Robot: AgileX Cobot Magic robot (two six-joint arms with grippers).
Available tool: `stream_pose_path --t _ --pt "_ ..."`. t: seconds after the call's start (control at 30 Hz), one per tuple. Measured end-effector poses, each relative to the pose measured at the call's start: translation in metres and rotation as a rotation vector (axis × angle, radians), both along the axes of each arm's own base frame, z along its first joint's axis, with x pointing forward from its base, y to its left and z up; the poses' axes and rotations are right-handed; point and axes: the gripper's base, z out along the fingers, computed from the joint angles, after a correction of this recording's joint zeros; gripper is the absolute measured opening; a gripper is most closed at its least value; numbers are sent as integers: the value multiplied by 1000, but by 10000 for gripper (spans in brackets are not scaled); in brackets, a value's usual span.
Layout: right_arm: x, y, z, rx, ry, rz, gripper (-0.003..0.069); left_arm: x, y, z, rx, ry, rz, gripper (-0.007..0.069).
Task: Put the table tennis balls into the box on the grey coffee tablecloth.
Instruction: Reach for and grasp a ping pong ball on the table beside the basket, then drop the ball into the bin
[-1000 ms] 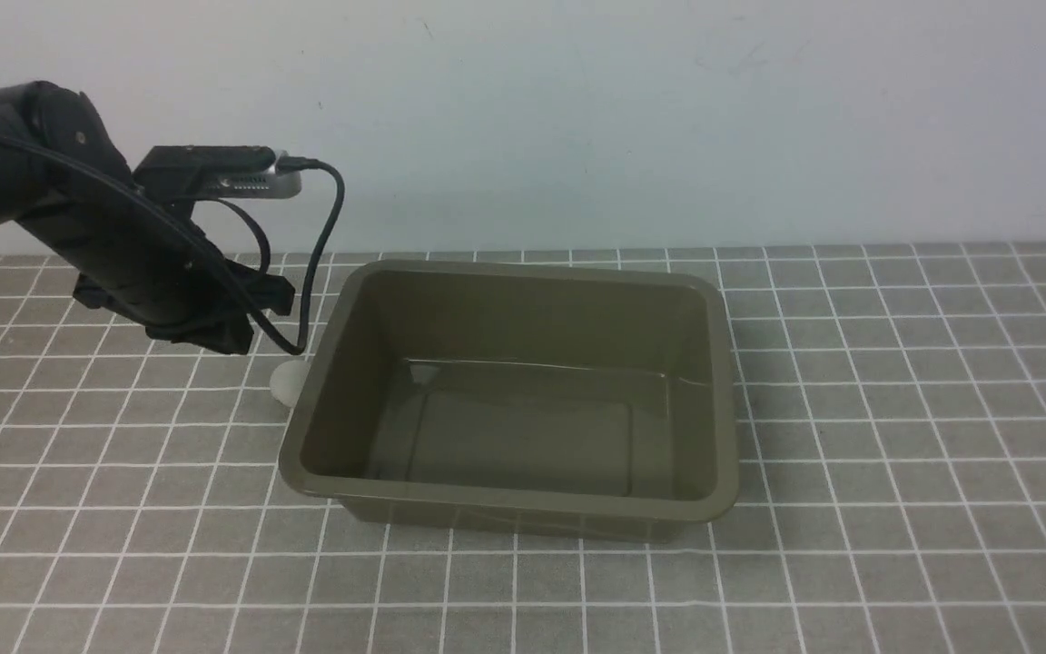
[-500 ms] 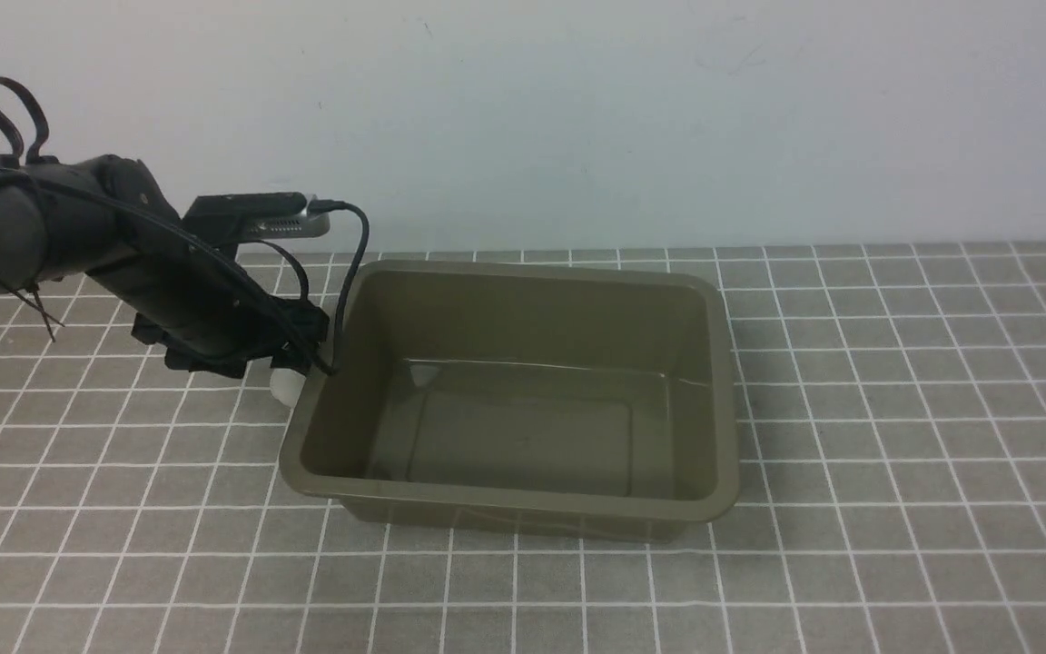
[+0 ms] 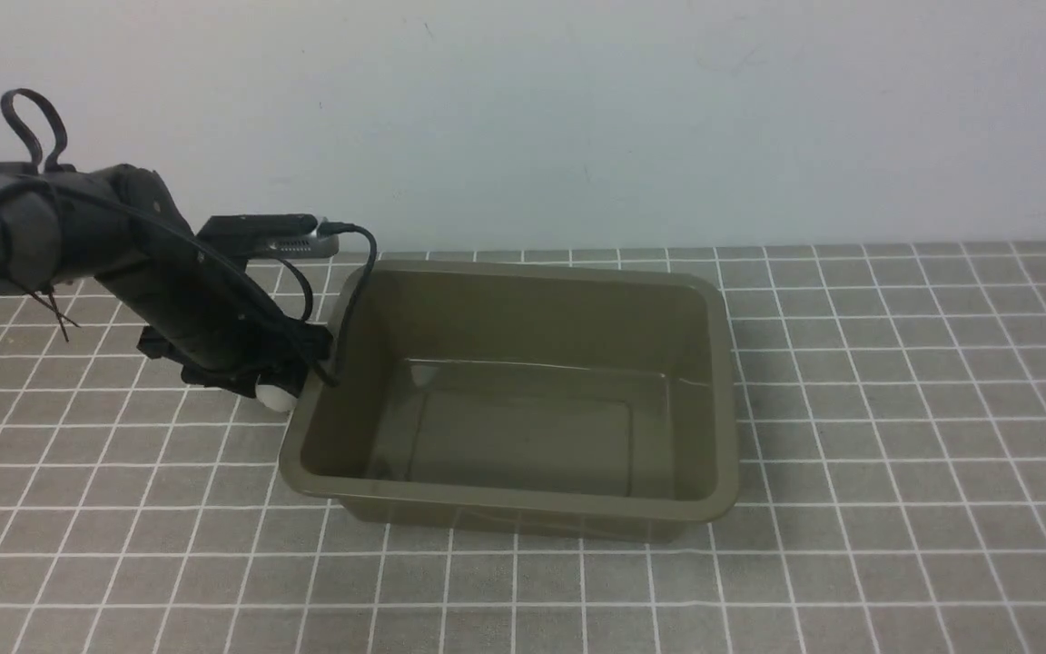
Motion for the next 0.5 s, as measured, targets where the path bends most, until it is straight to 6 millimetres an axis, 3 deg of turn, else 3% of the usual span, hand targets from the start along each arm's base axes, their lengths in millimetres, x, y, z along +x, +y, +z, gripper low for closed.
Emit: stream_pose_path --t 0.17,0.2,0.27,0.37,0.5 --pt "0 0 0 0 0 0 -10 -11 2 71 -5 -58 -25 350" --pt "0 0 0 0 0 0 -10 -12 2 74 -6 -60 -27 350" --pt "0 0 0 0 0 0 -10 -25 -17 100 -32 -85 -102 350" --pt "0 0 0 0 0 0 -10 -36 -53 110 -75 -89 -222 350" --pt "0 0 0 0 0 0 -10 -39 -85 98 -99 -44 -278 350"
